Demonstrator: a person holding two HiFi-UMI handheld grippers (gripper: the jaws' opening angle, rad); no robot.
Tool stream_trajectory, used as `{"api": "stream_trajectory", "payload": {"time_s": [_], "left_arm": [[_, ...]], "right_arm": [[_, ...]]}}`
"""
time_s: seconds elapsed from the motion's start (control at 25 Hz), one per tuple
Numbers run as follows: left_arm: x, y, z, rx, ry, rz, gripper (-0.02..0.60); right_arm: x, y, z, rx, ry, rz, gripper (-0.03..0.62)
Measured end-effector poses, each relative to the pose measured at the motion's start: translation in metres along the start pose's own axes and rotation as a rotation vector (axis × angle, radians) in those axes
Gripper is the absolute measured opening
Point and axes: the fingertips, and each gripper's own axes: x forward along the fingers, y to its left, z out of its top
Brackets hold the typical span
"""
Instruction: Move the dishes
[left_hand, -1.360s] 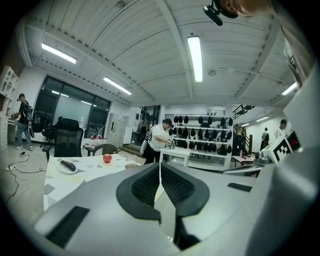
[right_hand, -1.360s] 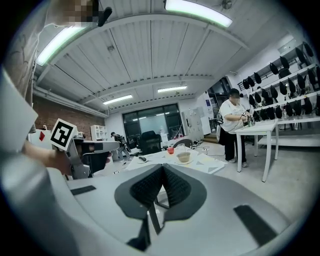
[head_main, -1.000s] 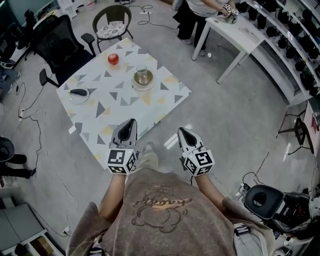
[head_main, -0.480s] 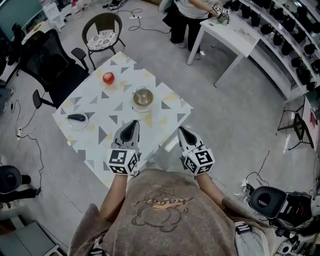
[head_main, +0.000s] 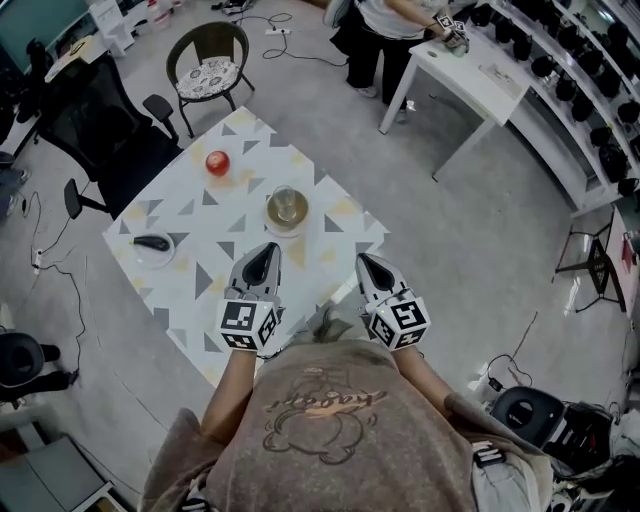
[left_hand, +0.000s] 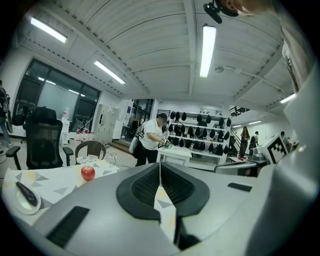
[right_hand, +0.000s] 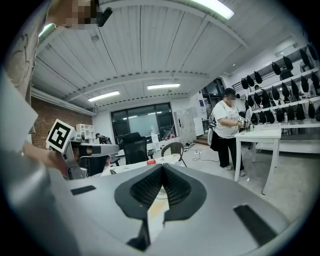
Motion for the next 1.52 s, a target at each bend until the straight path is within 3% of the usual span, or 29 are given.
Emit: {"api": "stream_trajectory", "payload": {"time_s": [0.44, 0.8, 1.04, 1.28, 1.52], "left_arm": [[0.027, 0.016, 0.002, 0.022, -0.020, 0.065, 0.025], [0.041, 0.013, -0.002, 0.044, -0.009, 0.049, 0.029], [0.049, 0.021, -0.005, 0.034, -0.007, 0.063, 0.130], [0.065, 0.031, -0.010, 0.032, -0.021, 0.069, 0.308], [0.090, 0.039, -0.038, 0.054, 0.048, 0.061, 0.342]], "right_arm": [[0.031, -0.025, 0.008, -0.005, 0.002, 0.060, 0.001], [0.036, -0.033, 0.014, 0.001, -0.007, 0.060, 0.001], [0.035, -0.037, 0.012, 0.004, 0.001, 0.052, 0.001], [0.034, -0.044, 0.012, 0.005, 0.008, 0.040, 0.000], [0.032, -0.053, 0.008, 0.013, 0.017, 0.026, 0.000]]}}
